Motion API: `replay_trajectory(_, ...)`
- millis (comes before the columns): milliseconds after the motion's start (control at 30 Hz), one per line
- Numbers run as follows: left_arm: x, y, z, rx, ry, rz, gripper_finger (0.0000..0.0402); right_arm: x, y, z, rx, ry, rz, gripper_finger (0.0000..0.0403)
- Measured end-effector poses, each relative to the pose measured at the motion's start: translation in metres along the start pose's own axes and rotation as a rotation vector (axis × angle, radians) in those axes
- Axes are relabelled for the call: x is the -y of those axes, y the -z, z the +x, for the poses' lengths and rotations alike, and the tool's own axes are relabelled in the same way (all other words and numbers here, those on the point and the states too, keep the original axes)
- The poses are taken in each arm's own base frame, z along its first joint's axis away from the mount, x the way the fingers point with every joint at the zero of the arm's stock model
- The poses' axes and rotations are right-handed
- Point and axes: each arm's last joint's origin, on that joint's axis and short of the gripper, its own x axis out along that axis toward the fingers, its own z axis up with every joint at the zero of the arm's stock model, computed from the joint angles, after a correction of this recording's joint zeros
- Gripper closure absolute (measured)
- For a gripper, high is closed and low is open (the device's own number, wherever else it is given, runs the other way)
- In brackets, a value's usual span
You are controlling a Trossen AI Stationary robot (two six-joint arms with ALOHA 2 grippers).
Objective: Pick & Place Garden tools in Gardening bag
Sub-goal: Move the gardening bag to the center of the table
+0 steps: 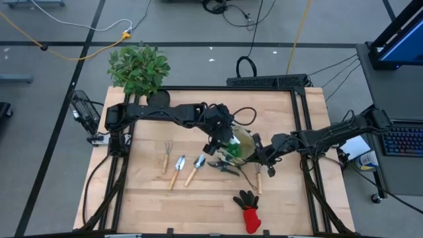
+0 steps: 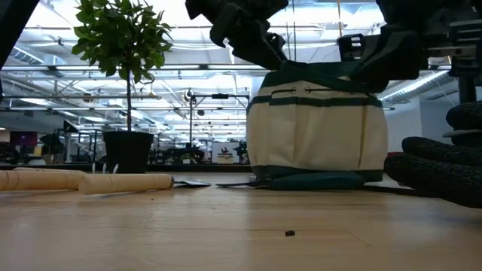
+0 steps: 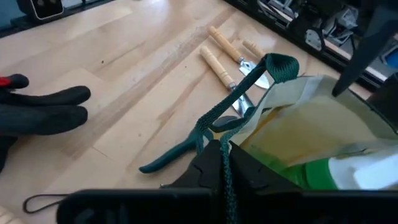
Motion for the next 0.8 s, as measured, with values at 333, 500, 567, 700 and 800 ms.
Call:
replay_trajectory(333,0.006,-0.008,0.003,0.017,-0.024,0.012,0.0176,0.0,0.0,0.0,0.0,0.001,0.17,0.0361)
replay_trajectory(500,0.016,-0.018,-0.013,0.019,-0.038,0.004,0.0176,0.0,0.0,0.0,0.002,0.004,0.169,0.0328)
replay_trajectory(567,0.021,-0.025,-0.027,0.022,-0.059,-0.009,0.0176,0.001,-0.001,0.0,0.014,0.008,0.168,0.0314)
replay_trajectory(700,0.031,-0.038,-0.068,-0.007,-0.21,-0.054,0.0176,0.004,-0.009,-0.005,0.082,0.036,0.161,0.029)
replay_trajectory(800,0.04,-0.043,-0.106,0.005,-0.26,-0.099,0.0176,0.006,-0.015,-0.013,0.129,0.086,0.159,0.0278)
